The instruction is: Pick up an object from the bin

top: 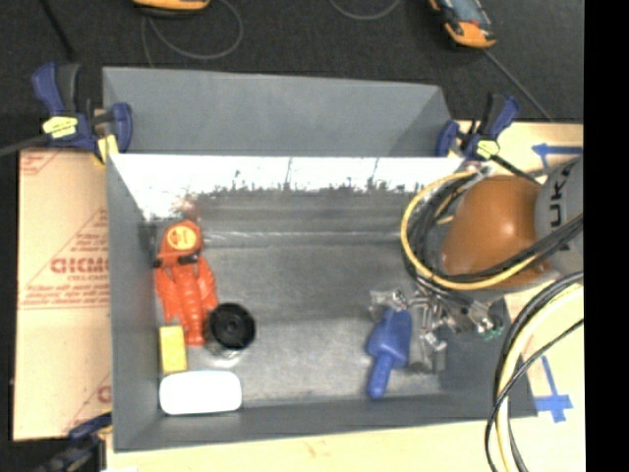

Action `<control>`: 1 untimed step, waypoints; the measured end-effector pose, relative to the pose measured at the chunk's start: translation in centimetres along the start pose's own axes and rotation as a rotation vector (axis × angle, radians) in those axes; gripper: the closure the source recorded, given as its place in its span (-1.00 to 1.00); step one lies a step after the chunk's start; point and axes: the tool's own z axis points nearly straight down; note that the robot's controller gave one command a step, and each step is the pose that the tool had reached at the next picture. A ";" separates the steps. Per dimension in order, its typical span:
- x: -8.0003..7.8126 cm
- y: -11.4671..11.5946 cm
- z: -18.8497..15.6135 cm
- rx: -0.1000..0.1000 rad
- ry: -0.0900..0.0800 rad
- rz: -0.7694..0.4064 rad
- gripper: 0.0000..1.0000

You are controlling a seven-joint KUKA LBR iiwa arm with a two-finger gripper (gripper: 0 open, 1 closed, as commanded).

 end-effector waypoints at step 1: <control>2.5 1.8 0.4 -0.004 0.006 -0.115 -1.00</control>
Offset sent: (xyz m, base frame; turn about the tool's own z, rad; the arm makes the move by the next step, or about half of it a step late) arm 0.0012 0.0308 -0.0120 -0.3477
